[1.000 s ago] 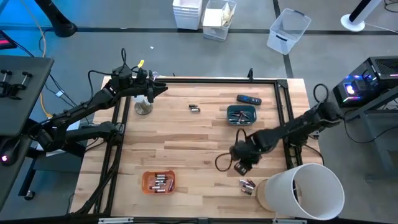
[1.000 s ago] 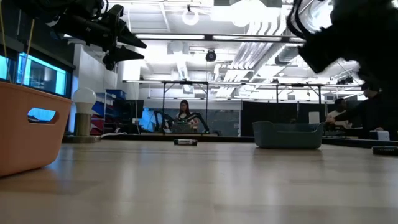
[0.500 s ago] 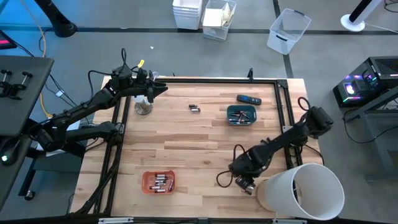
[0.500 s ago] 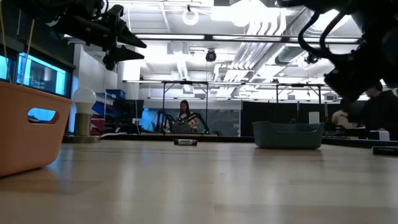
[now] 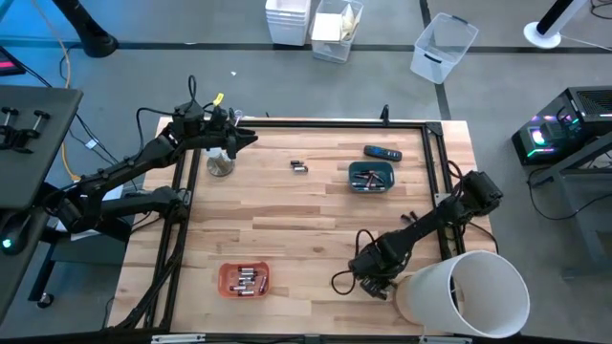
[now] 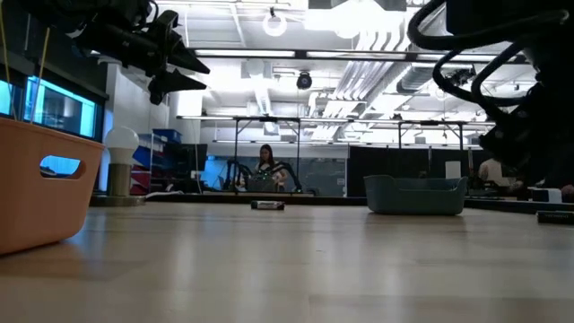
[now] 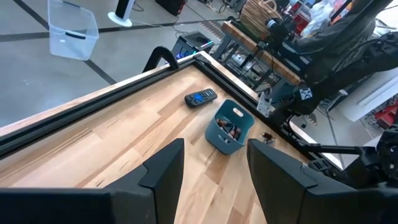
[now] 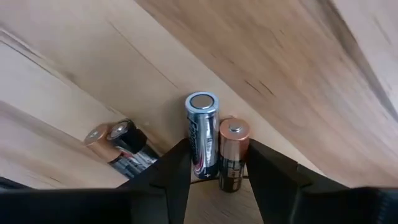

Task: Sort batteries
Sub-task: Put the black battery into the blue bin

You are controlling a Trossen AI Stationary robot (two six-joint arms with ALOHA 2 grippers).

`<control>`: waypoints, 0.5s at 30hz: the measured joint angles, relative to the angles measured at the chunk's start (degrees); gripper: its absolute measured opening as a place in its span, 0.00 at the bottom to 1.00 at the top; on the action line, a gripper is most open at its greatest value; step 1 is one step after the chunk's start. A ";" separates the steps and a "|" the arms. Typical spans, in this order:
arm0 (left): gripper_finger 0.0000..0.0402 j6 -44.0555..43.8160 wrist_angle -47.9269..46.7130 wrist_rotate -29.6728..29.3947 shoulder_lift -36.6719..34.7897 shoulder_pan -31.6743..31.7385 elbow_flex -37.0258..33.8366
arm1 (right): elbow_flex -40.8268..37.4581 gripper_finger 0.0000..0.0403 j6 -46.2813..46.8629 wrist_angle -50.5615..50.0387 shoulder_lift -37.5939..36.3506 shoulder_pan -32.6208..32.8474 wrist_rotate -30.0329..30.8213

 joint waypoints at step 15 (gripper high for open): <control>0.42 0.48 0.03 -0.18 0.00 0.00 0.00 | -0.38 0.36 -0.84 0.17 -2.04 -0.42 1.77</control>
